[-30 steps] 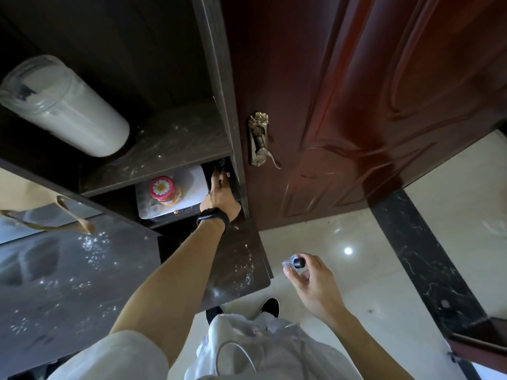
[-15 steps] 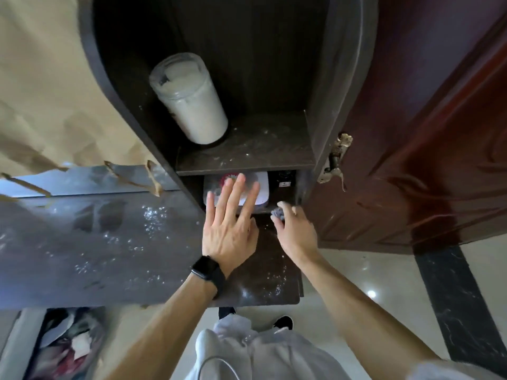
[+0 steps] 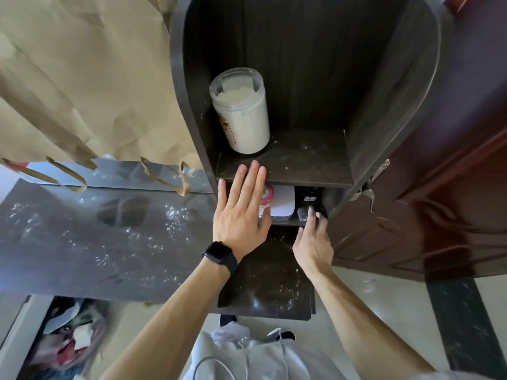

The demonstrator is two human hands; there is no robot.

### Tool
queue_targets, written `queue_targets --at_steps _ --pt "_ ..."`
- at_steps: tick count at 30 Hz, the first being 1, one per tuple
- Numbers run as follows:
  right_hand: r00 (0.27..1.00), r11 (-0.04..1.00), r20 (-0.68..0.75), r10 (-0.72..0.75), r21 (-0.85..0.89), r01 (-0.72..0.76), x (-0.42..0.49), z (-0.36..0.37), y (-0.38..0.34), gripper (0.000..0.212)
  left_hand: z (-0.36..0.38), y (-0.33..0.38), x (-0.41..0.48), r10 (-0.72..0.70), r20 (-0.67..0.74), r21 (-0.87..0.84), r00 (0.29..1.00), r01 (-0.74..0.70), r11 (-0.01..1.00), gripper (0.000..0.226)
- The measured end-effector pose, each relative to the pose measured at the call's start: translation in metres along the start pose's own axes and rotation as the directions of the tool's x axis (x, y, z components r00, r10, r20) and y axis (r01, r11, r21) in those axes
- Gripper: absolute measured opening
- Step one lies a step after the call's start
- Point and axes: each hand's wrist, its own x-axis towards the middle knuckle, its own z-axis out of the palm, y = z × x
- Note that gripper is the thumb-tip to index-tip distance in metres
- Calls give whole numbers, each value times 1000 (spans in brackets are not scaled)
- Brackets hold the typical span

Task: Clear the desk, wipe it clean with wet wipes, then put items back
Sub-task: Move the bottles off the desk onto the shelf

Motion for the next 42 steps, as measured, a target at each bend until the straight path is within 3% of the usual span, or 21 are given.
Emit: queue_targets --at_steps 3,6,10,21,42 --pt "991 991 -39 -131 -27 130 -23 6 15 79 4 1 1 -4 -21 -10 1000 3 1000 88" --pt "980 979 59 -188 -64 191 -24 6 19 95 5 1 3 0 -26 -16 1000 -1 1000 88" --pt "968 970 172 -181 -134 205 -13 4 17 102 7 1 4 10 -29 -15 1000 -11 1000 87" --pt "981 985 191 -34 -158 65 6 -1 9 94 9 1 5 6 -34 -15 999 -6 1000 83" --pt "975 987 212 -70 -125 98 15 -7 17 94 6 3 5 -42 44 -8 998 42 999 77"
